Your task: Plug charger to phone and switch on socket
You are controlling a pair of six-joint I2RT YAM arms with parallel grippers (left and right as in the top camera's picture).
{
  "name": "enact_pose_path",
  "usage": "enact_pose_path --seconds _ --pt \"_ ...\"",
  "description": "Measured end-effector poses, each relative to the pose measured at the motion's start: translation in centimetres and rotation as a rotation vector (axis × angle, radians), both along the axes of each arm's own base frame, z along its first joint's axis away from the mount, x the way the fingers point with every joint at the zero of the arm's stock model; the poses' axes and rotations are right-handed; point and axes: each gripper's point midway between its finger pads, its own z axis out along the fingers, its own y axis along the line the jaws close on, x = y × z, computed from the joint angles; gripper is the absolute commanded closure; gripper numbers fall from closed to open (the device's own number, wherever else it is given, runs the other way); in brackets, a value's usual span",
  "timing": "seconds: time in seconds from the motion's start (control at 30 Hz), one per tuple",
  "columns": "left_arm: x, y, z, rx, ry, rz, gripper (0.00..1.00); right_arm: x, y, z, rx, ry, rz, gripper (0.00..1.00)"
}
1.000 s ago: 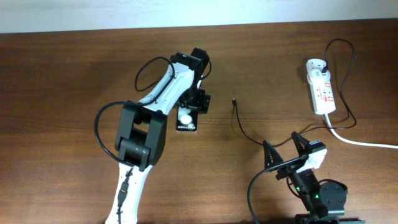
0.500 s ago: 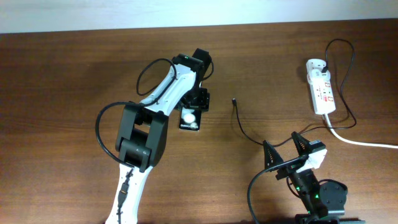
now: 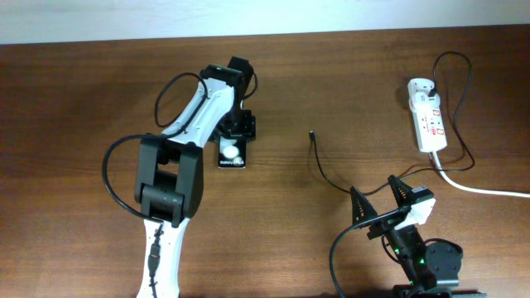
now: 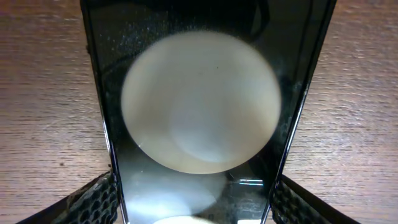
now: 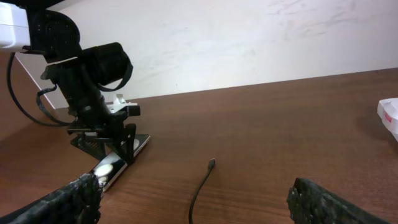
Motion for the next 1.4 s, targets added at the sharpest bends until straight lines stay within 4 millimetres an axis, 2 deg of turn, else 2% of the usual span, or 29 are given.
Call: enact_pose_path --seconds 0.33,0.37,0.43,0.5,0.53,0.57,0.63,0.7,0.73,0.77,0.8,0.83,0.87,0.9,0.93,1.03,1.1,1.23,1.27,1.33,1.37,1.4 --pt "-0.9 -0.8 0.0 -0.033 0.037 -0.005 0.22 0.0 0.0 0.0 0.000 -0.002 0.000 0.01" --pt "-1.1 -0.9 0.1 -0.043 0.046 -0.005 0.21 0.0 0.0 0.8 -0.001 -0.035 0.000 0.01" --pt "-1.7 -2.0 0.2 -0.112 0.077 -0.031 0.21 0.0 0.0 0.8 0.002 -0.035 0.001 0.01" --pt "-2.0 -3.0 0.3 -0.172 0.096 -0.051 0.22 -0.4 1.2 1.2 0.004 -0.049 0.073 0.01" --pt "-2.1 -3.2 0.4 -0.183 0.100 -0.054 0.21 -1.0 2.4 1.2 0.009 -0.047 0.152 0.01" --pt "-2.2 -3.4 0.4 -0.192 0.103 -0.055 0.22 -1.4 2.9 1.1 0.027 0.003 0.188 0.01" --pt "-2.2 -3.5 0.4 -0.198 0.104 -0.058 0.23 -2.0 3.2 4.1 0.035 0.043 0.206 0.01" --pt "-2.3 -3.5 0.4 -0.203 0.108 -0.058 0.23 -2.1 3.4 10.2 0.030 0.211 0.216 0.01" --pt "-2.3 -3.8 0.6 -0.220 0.106 -0.059 0.22 -2.1 3.4 11.1 0.009 0.322 0.229 0.01" --pt "-2.2 -4.1 0.8 -0.238 0.102 -0.061 0.22 -2.4 3.3 10.6 -0.007 0.447 0.232 0.01" --pt "-2.0 -4.5 1.2 -0.260 0.087 -0.064 0.22 -1.7 3.5 11.5 -0.027 0.590 0.262 0.01" --pt "-1.9 -4.8 2.0 -0.280 0.073 -0.070 0.21 -0.2 3.6 12.8 -0.029 0.649 0.278 0.01" --pt "-1.7 -5.3 4.1 -0.320 0.037 -0.084 0.21 1.8 3.9 12.7 -0.019 0.739 0.313 0.02" --pt "-1.7 -5.6 5.2 -0.345 0.022 -0.091 0.21 1.8 4.2 12.3 0.001 0.787 0.337 0.03" --pt "-1.8 -6.1 6.7 -0.398 0.007 -0.102 0.20 3.2 5.1 11.4 0.047 0.848 0.405 0.04" --pt "-2.2 -7.5 9.7 -0.531 -0.011 -0.130 0.20 4.7 7.2 7.9 0.103 1.001 0.505 0.04" --pt "-2.7 -8.7 10.6 -0.614 0.006 -0.154 0.20 5.0 10.0 4.8 0.080 1.114 0.588 0.04" --pt "-3.2 -10.0 11.7 -0.713 0.022 -0.183 0.18 6.9 15.7 0.3 0.041 1.171 0.683 0.03" --pt "-2.9 -9.7 11.4 -0.689 0.006 -0.188 0.18 7.0 16.1 -0.8 0.047 1.224 0.643 0.03" --pt "-2.0 -8.2 10.3 -0.576 -0.036 -0.185 0.20 7.8 14.9 -2.3 0.011 1.261 0.526 0.03" --pt "-1.6 -7.3 9.8 -0.511 -0.055 -0.183 0.25 8.3 14.1 -2.6 0.013 1.269 0.481 0.03" --pt "-1.2 -6.4 9.4 -0.449 -0.074 -0.178 0.56 8.7 13.4 -2.7 0.021 1.271 0.454 0.01"
